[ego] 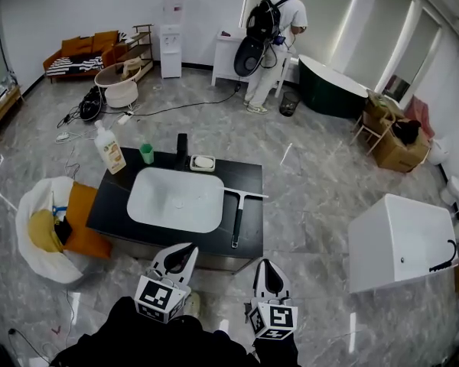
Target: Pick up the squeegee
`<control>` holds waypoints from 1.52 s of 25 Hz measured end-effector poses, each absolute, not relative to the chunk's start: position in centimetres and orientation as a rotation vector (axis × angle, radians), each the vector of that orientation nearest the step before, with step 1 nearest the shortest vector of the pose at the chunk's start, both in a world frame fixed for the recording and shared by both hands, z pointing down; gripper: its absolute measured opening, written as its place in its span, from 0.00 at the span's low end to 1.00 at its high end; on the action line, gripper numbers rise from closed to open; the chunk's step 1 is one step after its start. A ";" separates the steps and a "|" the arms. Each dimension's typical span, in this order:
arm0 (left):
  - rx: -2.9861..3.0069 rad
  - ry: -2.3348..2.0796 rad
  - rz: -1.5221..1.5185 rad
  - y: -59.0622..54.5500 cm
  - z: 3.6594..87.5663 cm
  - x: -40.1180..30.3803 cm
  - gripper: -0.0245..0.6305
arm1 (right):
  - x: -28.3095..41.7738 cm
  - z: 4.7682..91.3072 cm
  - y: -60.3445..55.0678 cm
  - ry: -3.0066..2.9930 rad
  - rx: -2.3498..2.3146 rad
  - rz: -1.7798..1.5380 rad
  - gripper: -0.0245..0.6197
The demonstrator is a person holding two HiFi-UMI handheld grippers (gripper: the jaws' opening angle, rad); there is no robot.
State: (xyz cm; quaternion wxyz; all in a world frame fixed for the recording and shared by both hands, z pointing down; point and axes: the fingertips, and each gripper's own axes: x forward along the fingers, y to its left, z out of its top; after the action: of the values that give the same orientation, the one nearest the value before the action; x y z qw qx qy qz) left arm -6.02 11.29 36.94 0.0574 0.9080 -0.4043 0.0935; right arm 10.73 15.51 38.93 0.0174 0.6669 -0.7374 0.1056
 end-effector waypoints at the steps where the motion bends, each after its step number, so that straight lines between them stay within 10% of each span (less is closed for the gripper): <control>1: 2.754 -1.216 0.285 10.4 37.0 -6.3 0.07 | 10.3 39.0 14.7 -2.286 2.077 0.329 0.06; 38: 2.596 -1.104 0.420 -12.4 48.2 -5.1 0.07 | 11.4 50.7 -8.5 -2.119 1.997 0.605 0.06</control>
State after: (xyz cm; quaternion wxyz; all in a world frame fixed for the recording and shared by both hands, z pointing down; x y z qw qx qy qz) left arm -5.14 -12.43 48.21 0.1445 0.9007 -0.3829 0.1456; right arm 11.43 -8.50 50.71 0.0840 0.6692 -0.7100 0.2028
